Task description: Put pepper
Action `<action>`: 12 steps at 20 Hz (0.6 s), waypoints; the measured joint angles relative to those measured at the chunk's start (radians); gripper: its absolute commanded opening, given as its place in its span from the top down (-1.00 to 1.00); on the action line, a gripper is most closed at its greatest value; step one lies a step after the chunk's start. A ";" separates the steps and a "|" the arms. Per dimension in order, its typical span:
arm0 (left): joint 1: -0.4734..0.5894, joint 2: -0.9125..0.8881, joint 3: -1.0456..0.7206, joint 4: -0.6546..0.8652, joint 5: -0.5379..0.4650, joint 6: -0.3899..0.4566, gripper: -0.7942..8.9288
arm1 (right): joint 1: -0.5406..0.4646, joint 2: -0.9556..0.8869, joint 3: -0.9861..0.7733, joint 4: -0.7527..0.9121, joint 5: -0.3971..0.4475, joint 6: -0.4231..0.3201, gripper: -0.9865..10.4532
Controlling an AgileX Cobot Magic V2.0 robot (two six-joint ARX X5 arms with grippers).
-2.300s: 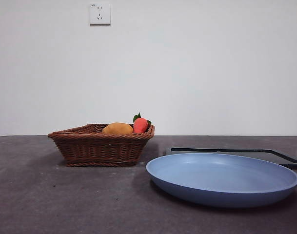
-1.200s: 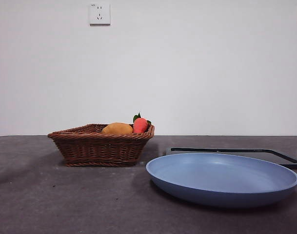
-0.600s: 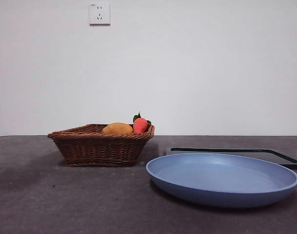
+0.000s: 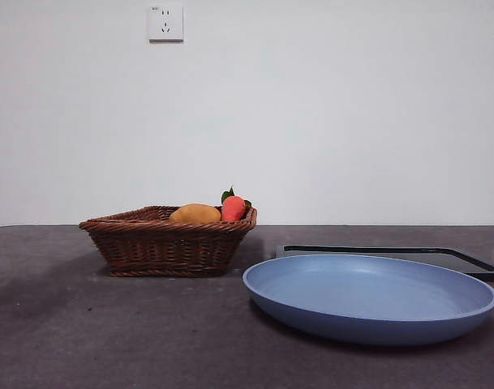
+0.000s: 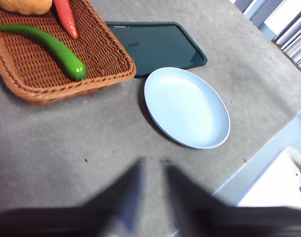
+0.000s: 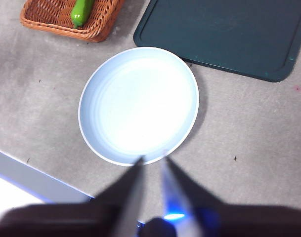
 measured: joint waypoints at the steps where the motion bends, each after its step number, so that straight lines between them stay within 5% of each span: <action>1: 0.000 0.000 0.000 0.005 0.000 0.000 0.14 | 0.000 0.000 0.000 0.000 0.000 0.003 0.34; 12: 0.000 0.000 0.000 0.007 0.001 -0.006 0.14 | 0.012 0.254 0.000 0.050 0.000 0.040 0.30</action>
